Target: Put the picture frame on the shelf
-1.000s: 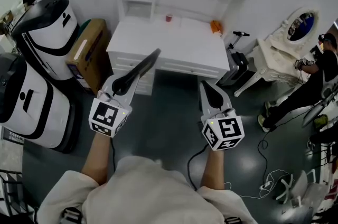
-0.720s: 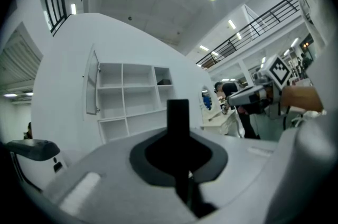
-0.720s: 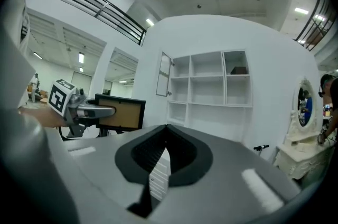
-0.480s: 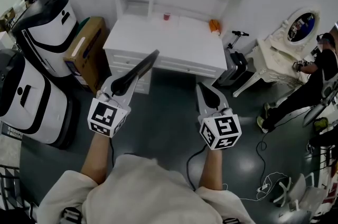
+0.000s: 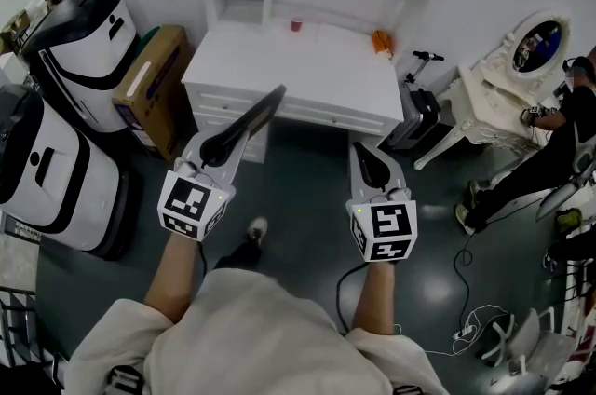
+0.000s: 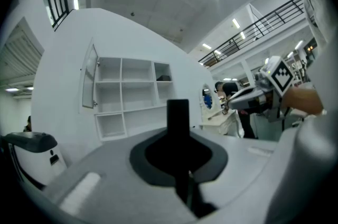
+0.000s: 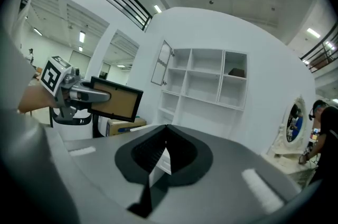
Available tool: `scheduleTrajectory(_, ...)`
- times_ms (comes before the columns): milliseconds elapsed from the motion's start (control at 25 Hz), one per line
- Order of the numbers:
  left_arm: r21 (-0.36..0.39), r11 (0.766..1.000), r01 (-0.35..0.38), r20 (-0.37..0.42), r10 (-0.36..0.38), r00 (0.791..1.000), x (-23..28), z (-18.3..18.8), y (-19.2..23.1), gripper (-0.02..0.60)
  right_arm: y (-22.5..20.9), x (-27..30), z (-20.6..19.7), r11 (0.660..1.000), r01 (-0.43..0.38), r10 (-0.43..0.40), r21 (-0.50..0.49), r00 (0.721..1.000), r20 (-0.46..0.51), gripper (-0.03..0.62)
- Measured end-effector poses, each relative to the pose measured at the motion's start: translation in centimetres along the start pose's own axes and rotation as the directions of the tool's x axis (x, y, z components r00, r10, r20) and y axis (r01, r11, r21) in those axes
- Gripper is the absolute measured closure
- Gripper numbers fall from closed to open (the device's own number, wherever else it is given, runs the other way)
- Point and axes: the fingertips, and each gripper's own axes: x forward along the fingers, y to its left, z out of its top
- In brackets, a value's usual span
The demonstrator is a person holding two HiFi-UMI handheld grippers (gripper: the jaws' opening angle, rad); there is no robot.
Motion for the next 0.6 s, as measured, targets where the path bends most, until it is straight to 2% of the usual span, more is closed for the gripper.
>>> scheduleTrajectory(600,0.005,1.000,0.017,0.025,-0.018,1.000,10.3,-1.1,7.5,0.571,-5.6,10.8,0.9,0.998,0.014,-0.015,0.065,1.000,0.014,0.588)
